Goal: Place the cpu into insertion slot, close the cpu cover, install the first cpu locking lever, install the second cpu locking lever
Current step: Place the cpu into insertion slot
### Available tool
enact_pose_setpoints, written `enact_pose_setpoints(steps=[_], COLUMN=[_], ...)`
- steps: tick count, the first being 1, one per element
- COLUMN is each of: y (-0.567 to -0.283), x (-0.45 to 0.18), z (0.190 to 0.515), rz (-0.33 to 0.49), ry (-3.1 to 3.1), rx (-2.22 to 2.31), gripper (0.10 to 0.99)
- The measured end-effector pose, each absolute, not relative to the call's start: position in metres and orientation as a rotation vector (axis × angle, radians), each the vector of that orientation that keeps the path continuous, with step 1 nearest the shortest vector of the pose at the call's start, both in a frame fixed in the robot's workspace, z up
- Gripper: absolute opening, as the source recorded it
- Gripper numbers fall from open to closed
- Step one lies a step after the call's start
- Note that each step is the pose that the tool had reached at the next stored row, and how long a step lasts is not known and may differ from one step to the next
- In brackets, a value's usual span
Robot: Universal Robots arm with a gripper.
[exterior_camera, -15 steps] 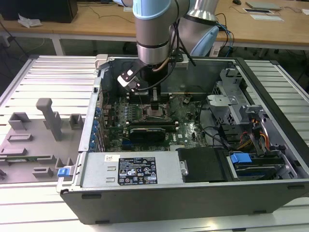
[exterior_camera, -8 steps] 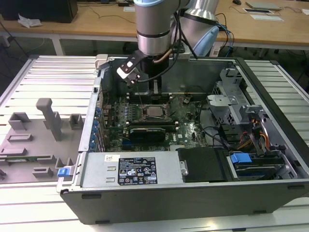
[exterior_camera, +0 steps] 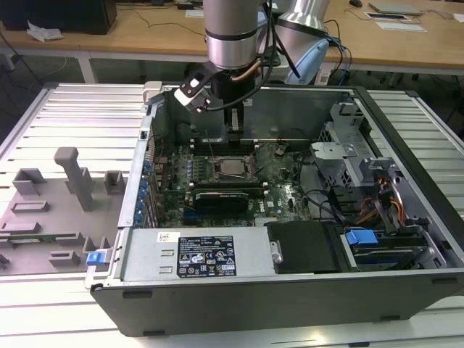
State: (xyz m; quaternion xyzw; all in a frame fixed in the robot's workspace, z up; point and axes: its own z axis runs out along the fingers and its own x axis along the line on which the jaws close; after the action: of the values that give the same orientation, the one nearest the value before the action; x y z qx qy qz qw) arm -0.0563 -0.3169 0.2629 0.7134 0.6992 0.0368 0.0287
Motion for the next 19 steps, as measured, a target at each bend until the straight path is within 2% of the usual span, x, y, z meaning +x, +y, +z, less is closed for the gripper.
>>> enact_pose_setpoints(steps=[4,19], y=[-0.317,-0.317], x=[-0.054,-0.045], z=[0.263,0.263], rz=[0.059,0.058], ry=[2.184,2.185], rx=[2.230,2.230], gripper=[0.106,0.106])
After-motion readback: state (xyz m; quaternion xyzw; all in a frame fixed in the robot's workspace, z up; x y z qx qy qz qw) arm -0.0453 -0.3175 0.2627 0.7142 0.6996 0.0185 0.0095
